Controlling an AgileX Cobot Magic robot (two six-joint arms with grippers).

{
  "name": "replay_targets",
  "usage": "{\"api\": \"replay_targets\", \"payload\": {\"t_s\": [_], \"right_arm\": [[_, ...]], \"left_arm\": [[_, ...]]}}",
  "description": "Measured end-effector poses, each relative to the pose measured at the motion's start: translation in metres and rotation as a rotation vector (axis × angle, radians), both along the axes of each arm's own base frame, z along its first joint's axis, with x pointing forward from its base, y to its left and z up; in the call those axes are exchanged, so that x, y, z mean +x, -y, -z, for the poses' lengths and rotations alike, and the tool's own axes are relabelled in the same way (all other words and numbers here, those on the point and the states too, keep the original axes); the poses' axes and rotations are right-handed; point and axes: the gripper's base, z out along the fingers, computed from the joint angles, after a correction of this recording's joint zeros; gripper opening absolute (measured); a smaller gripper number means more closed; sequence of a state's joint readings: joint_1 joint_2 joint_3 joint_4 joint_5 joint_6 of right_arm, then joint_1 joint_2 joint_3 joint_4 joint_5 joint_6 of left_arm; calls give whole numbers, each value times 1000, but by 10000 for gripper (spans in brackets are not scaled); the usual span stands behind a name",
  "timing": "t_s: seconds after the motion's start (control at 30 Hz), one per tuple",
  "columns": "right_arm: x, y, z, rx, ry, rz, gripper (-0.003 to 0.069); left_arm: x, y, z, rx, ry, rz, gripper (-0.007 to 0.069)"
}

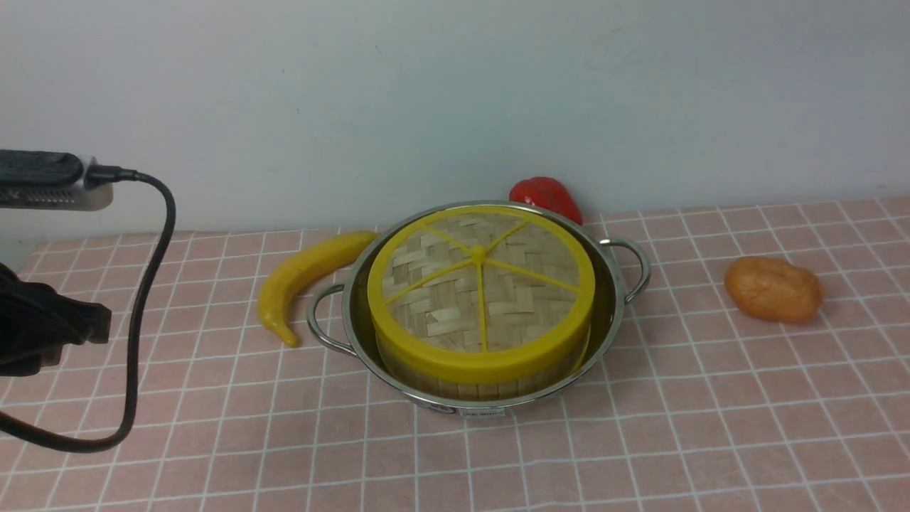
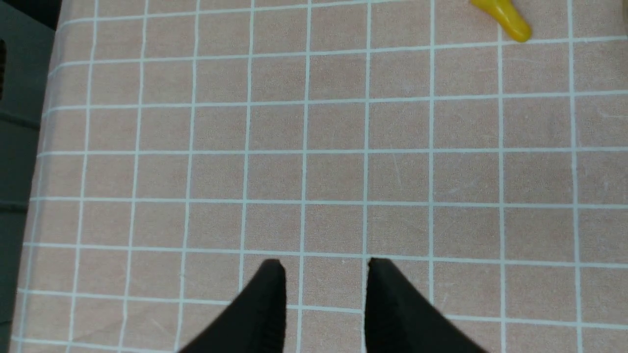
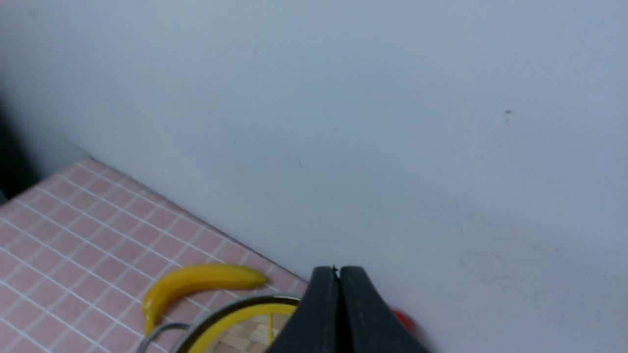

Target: Place the steamer in the pot on the pink tablecloth, and put the lid on the steamer.

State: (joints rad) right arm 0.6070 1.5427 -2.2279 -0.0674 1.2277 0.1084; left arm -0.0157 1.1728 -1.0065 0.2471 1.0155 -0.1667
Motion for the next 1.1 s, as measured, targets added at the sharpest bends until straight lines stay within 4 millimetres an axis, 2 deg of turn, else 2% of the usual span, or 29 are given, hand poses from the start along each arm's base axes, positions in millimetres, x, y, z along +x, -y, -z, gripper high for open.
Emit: {"api": "replay_targets", "payload": {"t_s": [0.13,0.37,0.43,0.5,0.6,0.67,0.7,0.73,0.77,0.8,0.83,0.9,0.93,0.97,1.0,1.03,1.07,1.1], "right_arm": [[-17,5,-10,73,-3,-43,-3],[-23,1,-11,120,-34,-98,2],[-23,3,-9,95,-27,-94,6],[-24,7,3,31,-29,-79,10],[-23,17,47,-33,-67,-32,18],[-28,34,80,7,-76,25,26],[-26,42,104,18,-97,67,27],[-27,45,108,21,-98,75,29],[-37,68,146,45,-97,154,34],[-40,71,143,52,-85,162,35],[-53,93,181,54,-69,239,38],[-77,117,211,59,-3,327,44],[-79,121,219,54,-4,347,44],[-97,135,241,64,46,409,49],[-102,138,247,68,62,426,51],[-114,144,260,82,108,462,56],[-133,152,281,94,194,511,64],[-140,153,289,101,247,522,67]], "left_arm": [[0,0,0,0,0,0,233],[0,0,0,0,0,0,243],[0,0,0,0,0,0,243],[0,0,0,0,0,0,243],[0,0,0,0,-1,0,243],[0,0,0,-1,-1,1,243],[0,0,0,-1,-1,1,243],[0,0,0,-1,-1,1,243],[0,0,0,-1,-1,1,243],[0,0,0,-1,-1,1,243],[0,0,0,-1,-1,1,243],[0,0,0,-1,-1,1,243],[0,0,0,-1,-1,1,243],[0,0,0,-1,-1,1,243],[0,0,0,-1,-1,1,243],[0,0,0,-1,-1,1,243],[0,0,0,-1,-1,1,243],[0,0,0,-1,-1,1,243]]}}
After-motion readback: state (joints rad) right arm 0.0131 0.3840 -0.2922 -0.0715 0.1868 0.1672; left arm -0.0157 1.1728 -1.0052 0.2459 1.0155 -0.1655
